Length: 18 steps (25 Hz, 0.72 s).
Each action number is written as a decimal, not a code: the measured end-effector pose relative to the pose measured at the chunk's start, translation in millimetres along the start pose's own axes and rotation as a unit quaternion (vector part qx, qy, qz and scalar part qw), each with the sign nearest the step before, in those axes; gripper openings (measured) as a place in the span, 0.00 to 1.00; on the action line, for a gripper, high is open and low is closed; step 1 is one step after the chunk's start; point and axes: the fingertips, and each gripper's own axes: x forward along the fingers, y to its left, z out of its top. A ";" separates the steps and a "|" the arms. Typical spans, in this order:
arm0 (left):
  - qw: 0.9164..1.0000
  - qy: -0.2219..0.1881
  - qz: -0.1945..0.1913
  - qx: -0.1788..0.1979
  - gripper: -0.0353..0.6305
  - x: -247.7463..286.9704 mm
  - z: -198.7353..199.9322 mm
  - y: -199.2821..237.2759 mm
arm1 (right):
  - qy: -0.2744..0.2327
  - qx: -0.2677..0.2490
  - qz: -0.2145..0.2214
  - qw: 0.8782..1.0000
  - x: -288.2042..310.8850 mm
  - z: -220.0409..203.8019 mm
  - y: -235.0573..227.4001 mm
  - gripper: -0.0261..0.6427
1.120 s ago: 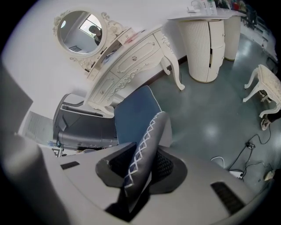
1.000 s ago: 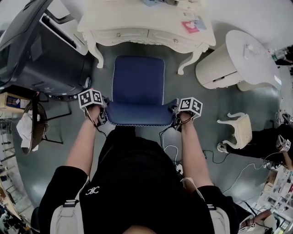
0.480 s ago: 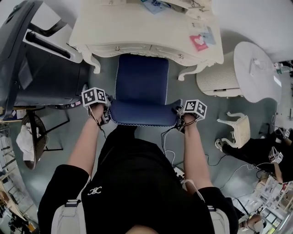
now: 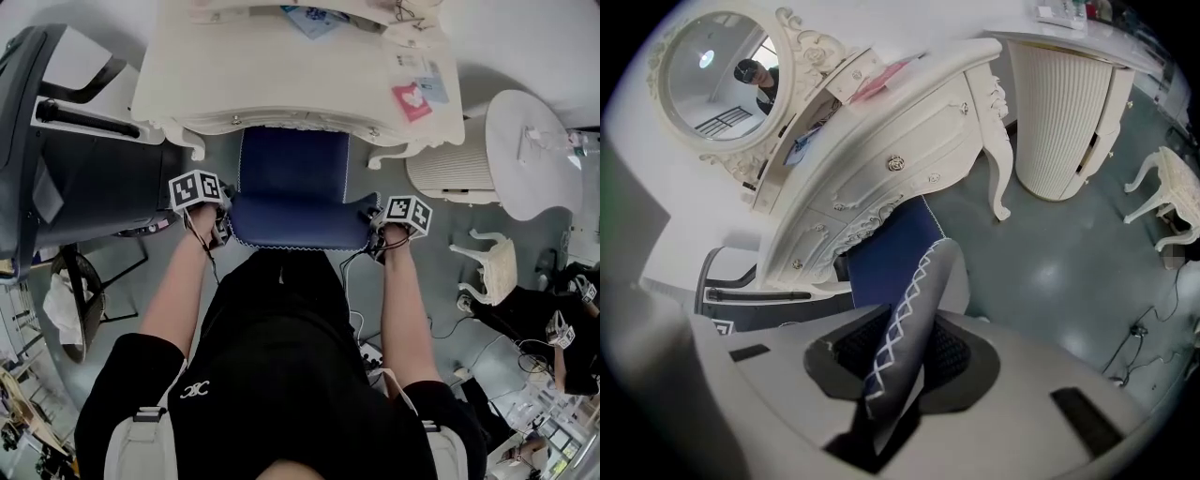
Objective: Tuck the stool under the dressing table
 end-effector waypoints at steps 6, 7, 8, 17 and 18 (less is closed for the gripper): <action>1.000 -0.005 0.001 -0.008 0.23 9.7 24.5 -7.7 | 0.003 -0.005 0.004 1.000 9.1 31.5 9.7 0.17; 1.000 -0.006 0.002 -0.011 0.23 11.8 28.0 -10.2 | 0.005 -0.006 0.004 1.000 10.3 37.2 9.6 0.17; 1.000 -0.006 0.002 -0.013 0.24 13.9 31.5 -13.0 | 0.008 -0.007 0.004 1.000 11.3 42.7 9.4 0.17; 1.000 -0.006 0.008 -0.027 0.24 35.6 62.5 -27.8 | 0.020 -0.011 0.005 1.000 27.2 89.7 10.9 0.17; 1.000 -0.005 0.008 -0.028 0.24 38.0 64.7 -28.3 | 0.021 -0.010 0.005 1.000 28.8 92.9 11.1 0.17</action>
